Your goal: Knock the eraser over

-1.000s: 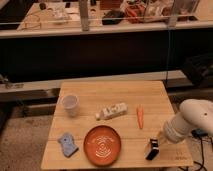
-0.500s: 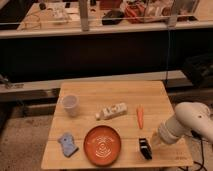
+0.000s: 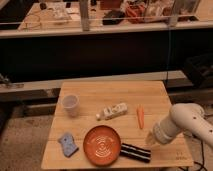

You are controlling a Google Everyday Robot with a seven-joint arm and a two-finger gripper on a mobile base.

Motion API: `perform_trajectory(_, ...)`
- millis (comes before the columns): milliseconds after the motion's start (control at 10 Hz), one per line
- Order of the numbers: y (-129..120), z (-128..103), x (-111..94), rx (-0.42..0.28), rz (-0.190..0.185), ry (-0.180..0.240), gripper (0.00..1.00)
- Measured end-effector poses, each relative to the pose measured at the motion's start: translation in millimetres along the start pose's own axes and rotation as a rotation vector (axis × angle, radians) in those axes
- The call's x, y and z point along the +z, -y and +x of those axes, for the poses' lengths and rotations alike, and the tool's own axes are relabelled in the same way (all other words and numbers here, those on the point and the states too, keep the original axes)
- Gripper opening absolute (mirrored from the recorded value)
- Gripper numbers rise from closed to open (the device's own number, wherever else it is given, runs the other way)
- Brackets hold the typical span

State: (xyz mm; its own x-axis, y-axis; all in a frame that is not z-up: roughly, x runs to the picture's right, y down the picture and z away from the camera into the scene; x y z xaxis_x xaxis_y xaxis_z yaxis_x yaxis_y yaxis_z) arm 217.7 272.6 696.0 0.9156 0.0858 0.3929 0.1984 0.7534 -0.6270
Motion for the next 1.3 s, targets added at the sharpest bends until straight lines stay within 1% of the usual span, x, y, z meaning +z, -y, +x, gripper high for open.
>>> perform_trajectory(200, 1.0, 2.8, -2.1, 0.006, 0.011, 0.0, 0.01)
perform_trajectory(1300, 1.5, 2.3, -1.3, 0.004, 0.01, 0.001, 0.01)
